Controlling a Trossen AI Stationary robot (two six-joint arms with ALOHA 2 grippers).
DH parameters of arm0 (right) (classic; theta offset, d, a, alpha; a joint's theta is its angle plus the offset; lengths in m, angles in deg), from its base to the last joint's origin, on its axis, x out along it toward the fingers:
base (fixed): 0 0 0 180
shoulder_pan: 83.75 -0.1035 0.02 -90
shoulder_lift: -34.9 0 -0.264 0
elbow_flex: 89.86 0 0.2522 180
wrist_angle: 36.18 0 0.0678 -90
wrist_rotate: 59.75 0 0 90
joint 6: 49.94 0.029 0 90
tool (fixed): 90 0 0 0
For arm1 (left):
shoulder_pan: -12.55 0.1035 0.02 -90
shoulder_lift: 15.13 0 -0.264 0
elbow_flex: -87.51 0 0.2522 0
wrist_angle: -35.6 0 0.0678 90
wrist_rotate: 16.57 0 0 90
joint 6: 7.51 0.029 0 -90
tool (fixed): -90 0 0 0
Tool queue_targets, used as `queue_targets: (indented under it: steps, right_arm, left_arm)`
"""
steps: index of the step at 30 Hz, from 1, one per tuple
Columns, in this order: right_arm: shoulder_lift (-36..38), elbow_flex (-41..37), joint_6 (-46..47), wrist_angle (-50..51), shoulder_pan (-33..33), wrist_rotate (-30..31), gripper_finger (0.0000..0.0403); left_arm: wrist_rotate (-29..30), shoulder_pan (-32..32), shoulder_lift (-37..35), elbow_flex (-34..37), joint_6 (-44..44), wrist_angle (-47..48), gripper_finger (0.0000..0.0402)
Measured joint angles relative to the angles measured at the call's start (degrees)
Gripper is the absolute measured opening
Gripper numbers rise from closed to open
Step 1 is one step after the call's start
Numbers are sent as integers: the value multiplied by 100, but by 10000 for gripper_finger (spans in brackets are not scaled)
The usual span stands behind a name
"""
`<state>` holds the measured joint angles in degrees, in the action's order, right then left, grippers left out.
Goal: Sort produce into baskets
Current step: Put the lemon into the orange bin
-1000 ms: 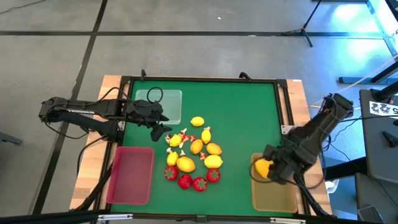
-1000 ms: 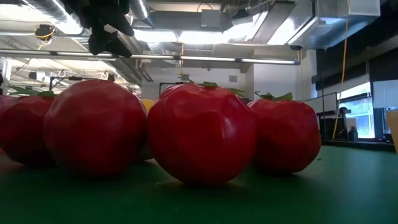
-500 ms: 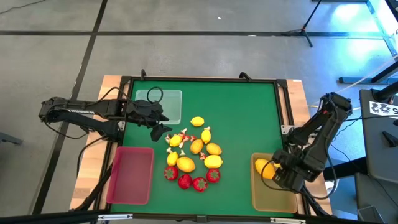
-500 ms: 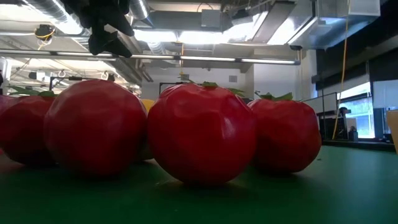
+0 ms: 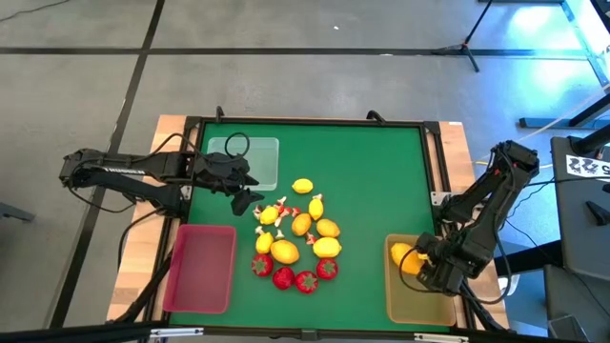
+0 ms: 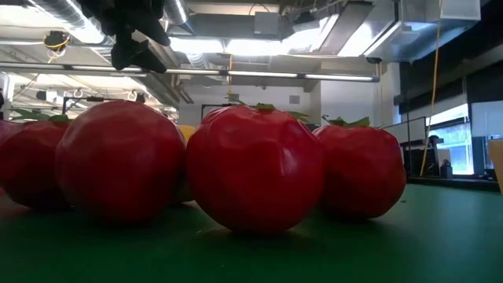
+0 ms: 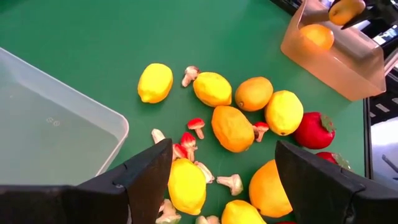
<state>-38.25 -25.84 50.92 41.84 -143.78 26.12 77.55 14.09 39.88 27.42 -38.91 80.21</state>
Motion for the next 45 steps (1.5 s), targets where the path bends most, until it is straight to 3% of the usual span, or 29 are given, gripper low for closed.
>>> queue_targets:
  steps: [7,16,37,45]
  right_arm:
    - [0,0,-22,33,0,-76,286]
    - [0,0,-282,58,7,604,287]
    - [109,4,-596,85,5,493,289]
    - [109,4,-919,412,7,100,346]
  left_arm:
    - [102,-2,1,-1,44,-8,279]
    - [210,0,0,1,173,-7,279]
    - [426,0,1,1,525,2,279]
    - [424,-13,1,-1,779,2,279]
